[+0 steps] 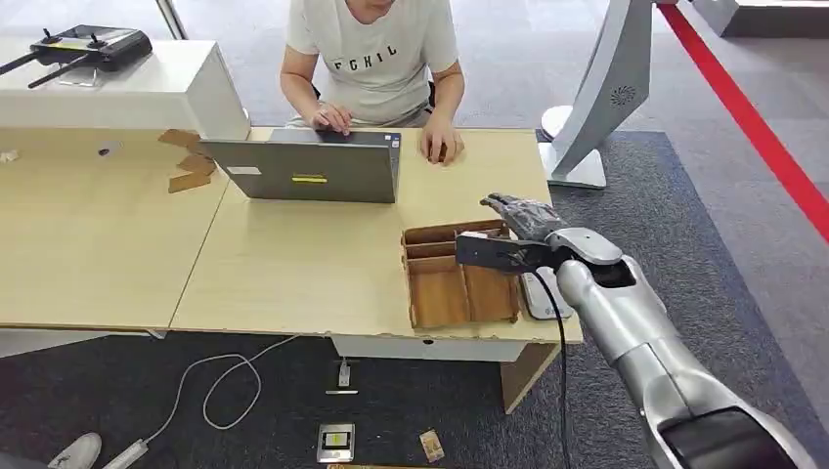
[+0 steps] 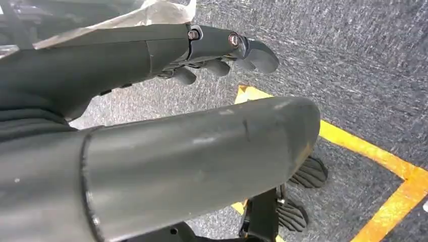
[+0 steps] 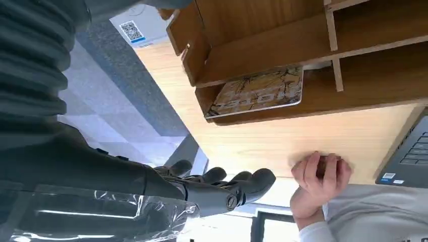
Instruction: Pass the card to the sensor for recognition and then transmit it.
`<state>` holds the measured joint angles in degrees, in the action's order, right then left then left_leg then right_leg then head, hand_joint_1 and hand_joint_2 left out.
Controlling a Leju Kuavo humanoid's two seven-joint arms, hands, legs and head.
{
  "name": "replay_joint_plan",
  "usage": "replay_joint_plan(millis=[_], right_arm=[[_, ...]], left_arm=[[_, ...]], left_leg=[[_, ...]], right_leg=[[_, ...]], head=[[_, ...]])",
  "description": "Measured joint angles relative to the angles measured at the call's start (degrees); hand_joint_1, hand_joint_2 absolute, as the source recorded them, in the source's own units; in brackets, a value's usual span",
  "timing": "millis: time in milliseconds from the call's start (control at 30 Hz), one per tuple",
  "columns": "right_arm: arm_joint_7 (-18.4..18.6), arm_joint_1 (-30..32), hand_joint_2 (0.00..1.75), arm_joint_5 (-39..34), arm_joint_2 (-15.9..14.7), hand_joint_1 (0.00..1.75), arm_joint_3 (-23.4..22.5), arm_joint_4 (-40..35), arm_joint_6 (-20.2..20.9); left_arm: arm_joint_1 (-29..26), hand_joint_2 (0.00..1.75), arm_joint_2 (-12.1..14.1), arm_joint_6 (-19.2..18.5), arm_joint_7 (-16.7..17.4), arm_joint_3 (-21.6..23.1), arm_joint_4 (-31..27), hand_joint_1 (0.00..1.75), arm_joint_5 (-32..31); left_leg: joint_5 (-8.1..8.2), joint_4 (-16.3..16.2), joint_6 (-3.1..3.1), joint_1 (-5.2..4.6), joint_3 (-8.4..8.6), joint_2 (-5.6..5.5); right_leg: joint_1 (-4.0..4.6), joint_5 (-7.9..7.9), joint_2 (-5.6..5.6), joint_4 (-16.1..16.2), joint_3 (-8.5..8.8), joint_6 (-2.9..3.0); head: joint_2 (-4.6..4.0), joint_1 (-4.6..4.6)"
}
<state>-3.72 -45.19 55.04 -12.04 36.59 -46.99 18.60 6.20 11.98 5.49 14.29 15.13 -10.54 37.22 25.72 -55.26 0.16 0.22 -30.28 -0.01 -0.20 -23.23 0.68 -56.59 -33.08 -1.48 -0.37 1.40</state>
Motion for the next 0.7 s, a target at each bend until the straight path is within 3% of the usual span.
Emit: replay_joint_plan(millis=[700], right_arm=[[0.31, 1.57, 1.75, -1.29, 0.15, 0.00, 0.18, -1.55, 0.46]], left_arm=[[0.04, 0.00, 0.00, 0.33, 0.57, 0.28, 0.00, 0.00, 0.00]], left_leg=[[0.00, 0.00, 0.00, 0.00, 0.00, 0.00]], right_leg=[[0.00, 0.00, 0.00, 0.00, 0.00, 0.00]], head=[[0.00, 0.00]])
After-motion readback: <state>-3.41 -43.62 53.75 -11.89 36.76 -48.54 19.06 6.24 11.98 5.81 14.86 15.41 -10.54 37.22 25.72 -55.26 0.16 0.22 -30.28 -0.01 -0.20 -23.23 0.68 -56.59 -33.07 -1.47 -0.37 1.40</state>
